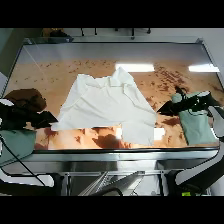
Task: Fold the shirts.
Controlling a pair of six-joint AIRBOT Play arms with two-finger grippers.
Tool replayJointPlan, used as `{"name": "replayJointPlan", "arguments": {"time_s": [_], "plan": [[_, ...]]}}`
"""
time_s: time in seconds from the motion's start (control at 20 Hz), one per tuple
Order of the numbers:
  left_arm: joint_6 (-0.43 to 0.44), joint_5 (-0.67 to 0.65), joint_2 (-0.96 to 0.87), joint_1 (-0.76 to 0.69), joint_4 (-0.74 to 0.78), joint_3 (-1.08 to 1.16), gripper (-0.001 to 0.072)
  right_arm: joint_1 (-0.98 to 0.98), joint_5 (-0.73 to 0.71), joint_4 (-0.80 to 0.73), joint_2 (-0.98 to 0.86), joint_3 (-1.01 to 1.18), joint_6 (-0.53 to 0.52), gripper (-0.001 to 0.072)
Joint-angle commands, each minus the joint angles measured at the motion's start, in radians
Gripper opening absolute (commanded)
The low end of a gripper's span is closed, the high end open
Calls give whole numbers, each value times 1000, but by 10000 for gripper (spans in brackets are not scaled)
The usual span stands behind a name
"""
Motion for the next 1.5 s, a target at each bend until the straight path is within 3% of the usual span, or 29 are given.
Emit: {"name": "replayJointPlan", "arguments": {"time_s": [0.0,0.25,0.3,0.4,0.45,0.5,0.55,0.75,0.9,0.95,1.05,1.15,1.25,1.45], "plan": [[26,76,6,-10,8,-58,638,6,17,-17,13,-37,-10,387],[35,186,4,-92,8,-58,636,68,5,-18,34,-82,-20,386],[35,202,2,-104,8,-58,528,90,-21,-17,34,-86,-28,386],[38,201,-23,-127,9,-47,75,135,-80,-6,34,-86,-43,325],[39,175,-41,-137,6,-26,13,158,-108,20,34,-85,-46,214],[37,147,-53,-145,-4,-2,12,178,-122,63,37,-80,-63,82],[36,117,-49,-152,-32,29,9,193,-122,104,49,-69,-73,19],[73,-7,124,-175,-304,253,7,219,-63,302,235,156,-89,18],[116,-43,315,-133,-761,537,7,184,-97,467,418,500,-110,18],[124,-24,375,-99,-931,651,8,170,-139,507,472,614,-109,18],[112,81,463,-21,-1131,884,7,140,-258,496,575,786,-110,18],[51,188,545,98,-1149,1071,8,121,-388,423,679,845,-110,18],[-17,241,642,267,-1148,1118,7,115,-455,311,773,844,-109,18],[-117,201,789,587,-1151,918,8,116,-475,163,822,843,-58,18]]}}
